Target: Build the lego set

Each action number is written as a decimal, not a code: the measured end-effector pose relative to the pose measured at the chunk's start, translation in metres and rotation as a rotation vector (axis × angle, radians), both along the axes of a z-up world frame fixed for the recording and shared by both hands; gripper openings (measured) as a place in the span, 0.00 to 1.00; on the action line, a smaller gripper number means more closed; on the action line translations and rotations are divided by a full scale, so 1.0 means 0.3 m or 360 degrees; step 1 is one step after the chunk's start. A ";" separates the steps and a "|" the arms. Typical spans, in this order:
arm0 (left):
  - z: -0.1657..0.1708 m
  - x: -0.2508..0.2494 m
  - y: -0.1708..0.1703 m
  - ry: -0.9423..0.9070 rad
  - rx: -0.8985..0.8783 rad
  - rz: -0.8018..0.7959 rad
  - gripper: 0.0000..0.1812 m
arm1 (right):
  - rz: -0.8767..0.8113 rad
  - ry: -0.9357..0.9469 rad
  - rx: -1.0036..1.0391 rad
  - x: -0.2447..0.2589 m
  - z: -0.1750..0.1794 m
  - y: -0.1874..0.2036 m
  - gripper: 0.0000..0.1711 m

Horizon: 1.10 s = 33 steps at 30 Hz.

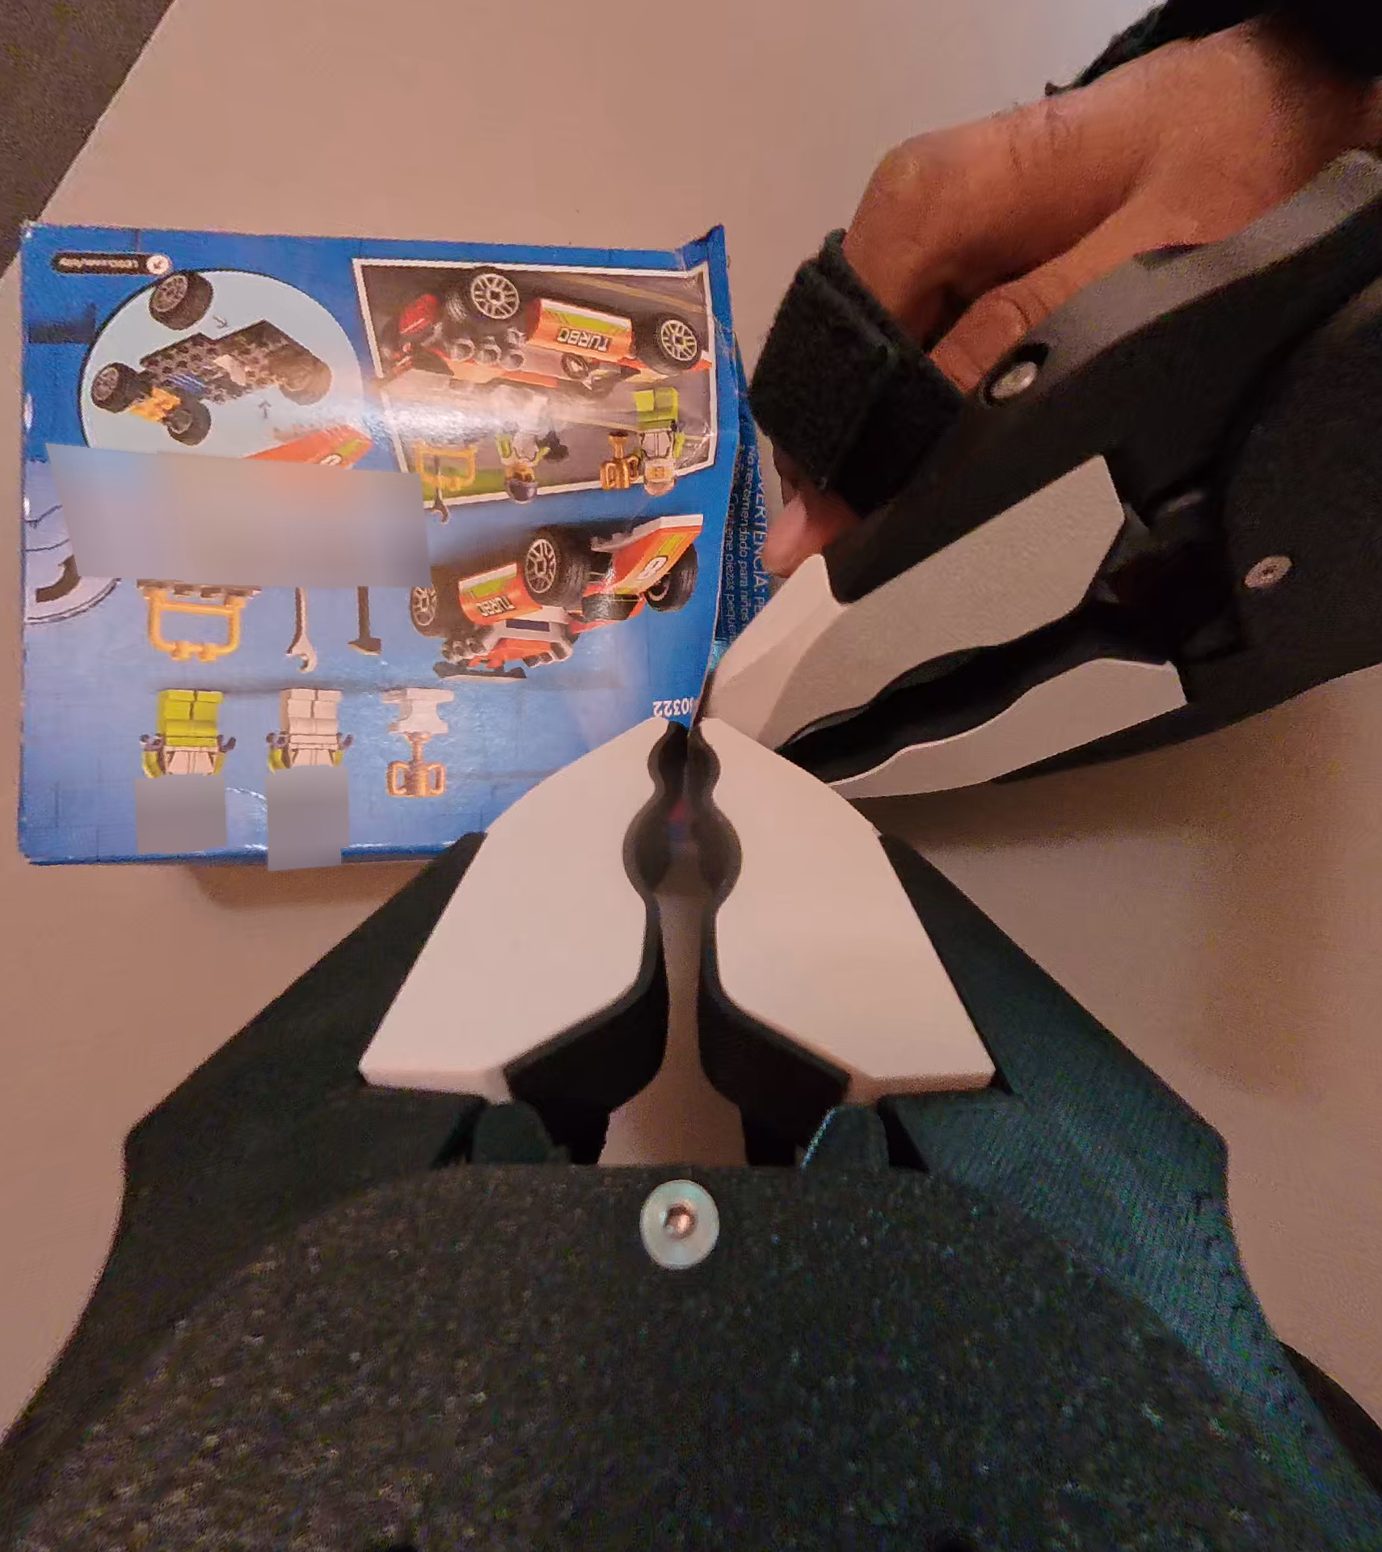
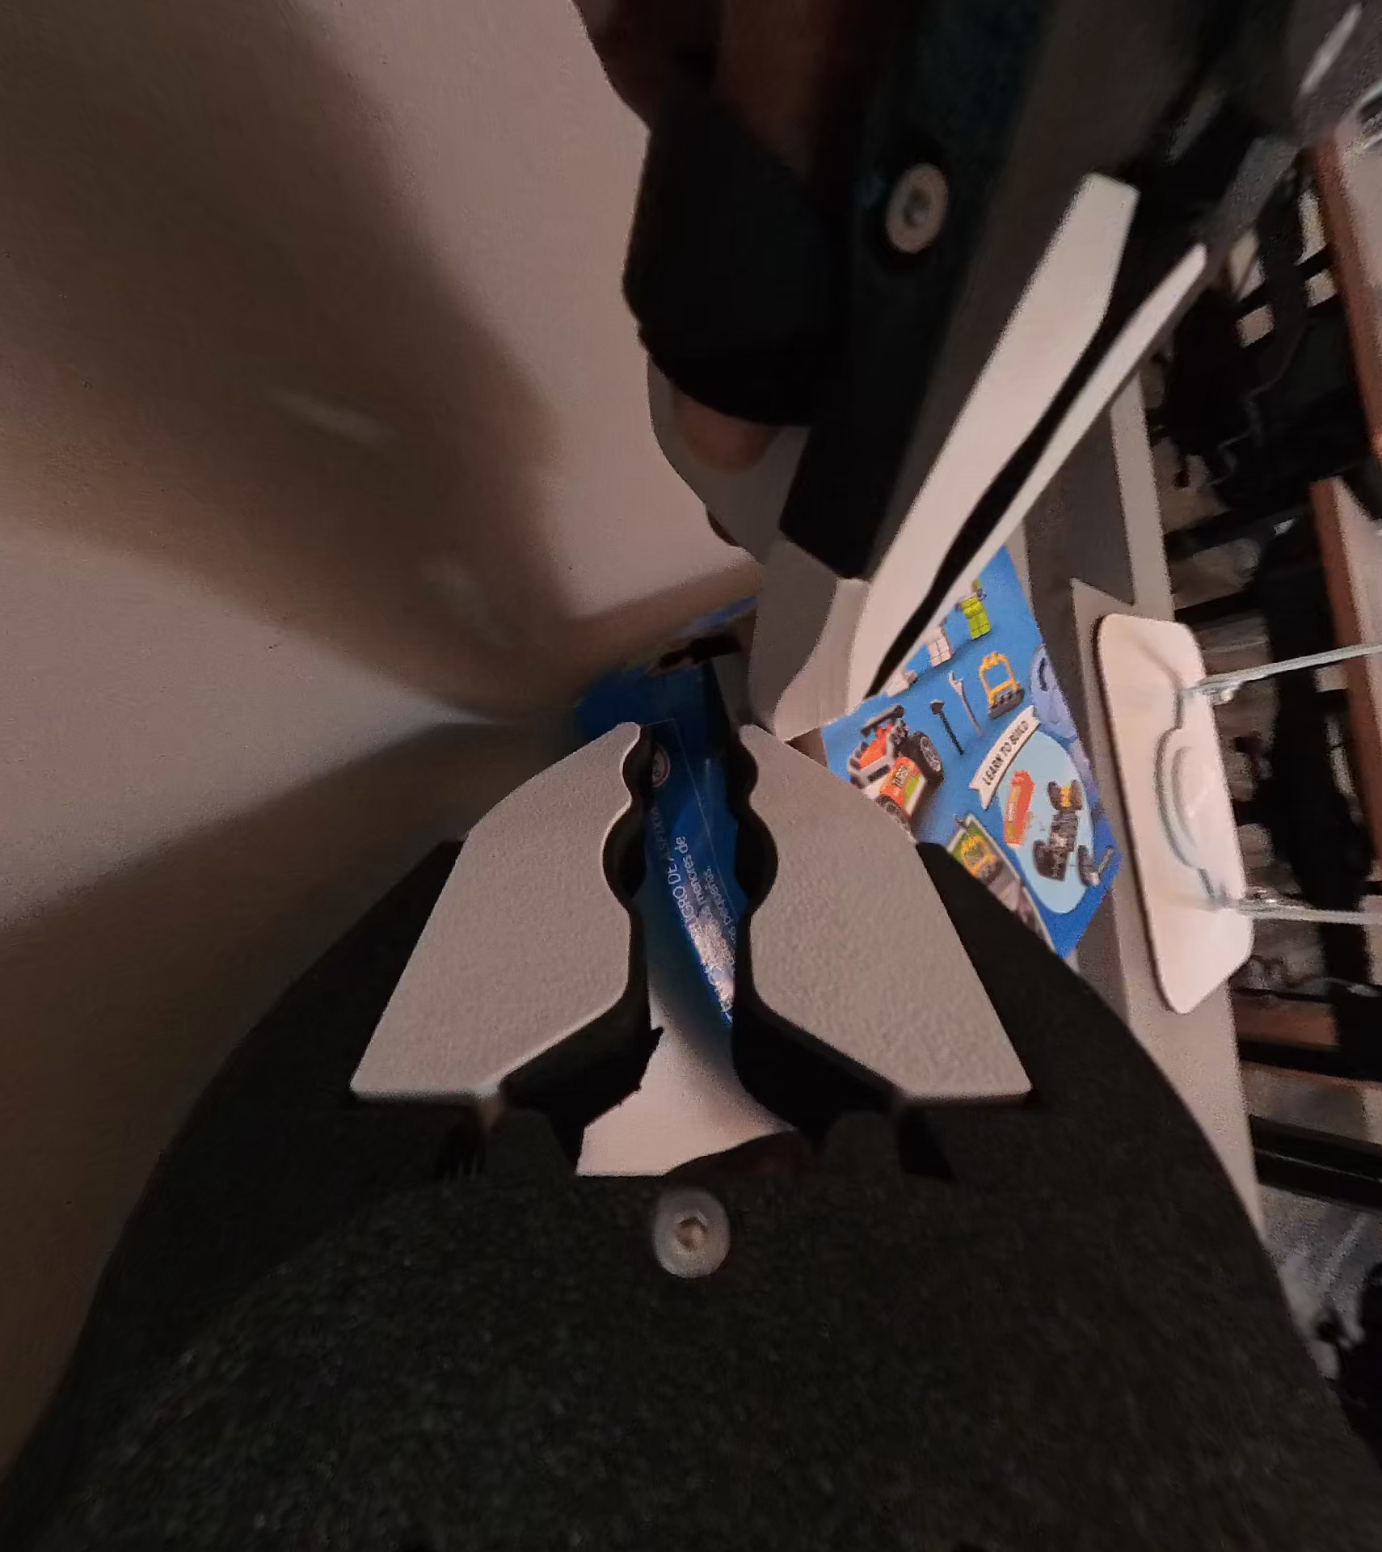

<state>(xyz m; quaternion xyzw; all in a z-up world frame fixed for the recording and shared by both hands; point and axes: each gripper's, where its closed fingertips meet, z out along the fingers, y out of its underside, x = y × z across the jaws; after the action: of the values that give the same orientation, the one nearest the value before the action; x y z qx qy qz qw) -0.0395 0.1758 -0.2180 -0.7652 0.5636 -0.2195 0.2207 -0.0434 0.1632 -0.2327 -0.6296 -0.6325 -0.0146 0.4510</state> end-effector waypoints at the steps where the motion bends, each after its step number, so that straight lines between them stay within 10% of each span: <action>1: 0.001 -0.001 0.001 -0.0005 -0.0006 0.0004 0.01 | -0.0007 0.0003 -0.0037 0.000 -0.001 0.003 0.11; 29: 0.041 -0.025 -0.043 0.0202 0.0732 -0.0508 0.11 | 0.0015 0.0360 -0.0158 0.102 0.120 -0.062 0.00; 33: 0.006 -0.077 -0.026 0.0292 0.0806 -0.0582 0.12 | -0.0005 0.0368 -0.0175 0.042 0.103 -0.083 0.11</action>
<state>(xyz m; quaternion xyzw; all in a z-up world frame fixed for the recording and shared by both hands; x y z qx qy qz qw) -0.0627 0.1679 -0.2161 -0.5886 0.7459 -0.0386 0.3093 -0.0308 0.1384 -0.2017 -0.6517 -0.5752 0.0921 0.4858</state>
